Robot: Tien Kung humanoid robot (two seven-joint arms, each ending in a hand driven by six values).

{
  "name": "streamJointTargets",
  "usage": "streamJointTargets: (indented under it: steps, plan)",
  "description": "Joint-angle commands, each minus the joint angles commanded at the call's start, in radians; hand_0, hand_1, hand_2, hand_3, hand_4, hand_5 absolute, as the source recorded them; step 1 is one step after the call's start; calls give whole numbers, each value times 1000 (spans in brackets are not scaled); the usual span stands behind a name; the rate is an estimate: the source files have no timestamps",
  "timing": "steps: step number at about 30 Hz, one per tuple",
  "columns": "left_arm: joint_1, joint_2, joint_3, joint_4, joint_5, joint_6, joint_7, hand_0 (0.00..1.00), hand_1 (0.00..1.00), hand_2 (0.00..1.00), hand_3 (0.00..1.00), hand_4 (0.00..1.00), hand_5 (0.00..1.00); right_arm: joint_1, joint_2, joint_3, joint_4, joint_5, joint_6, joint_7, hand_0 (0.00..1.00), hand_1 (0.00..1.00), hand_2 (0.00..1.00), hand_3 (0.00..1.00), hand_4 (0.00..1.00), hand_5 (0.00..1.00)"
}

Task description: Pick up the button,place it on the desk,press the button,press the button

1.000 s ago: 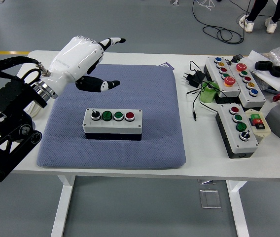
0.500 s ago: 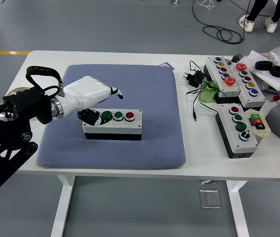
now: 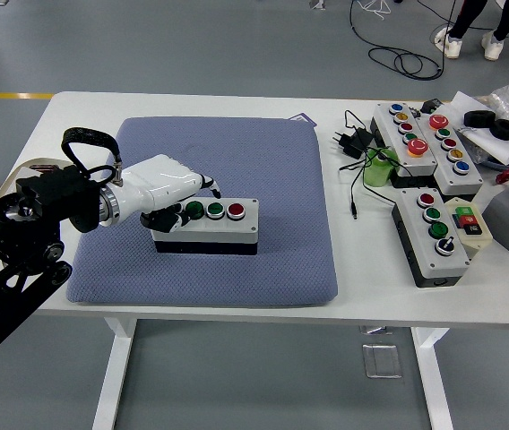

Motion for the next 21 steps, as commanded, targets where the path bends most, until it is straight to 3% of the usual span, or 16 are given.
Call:
streamJointTargets:
  steps: [21]
  plan:
    - [-14,-11,28,54,0,-2,0,55,2,2,768,438,2,5,-1,0,0,-2,0,0,666,649,742,593,384,216]
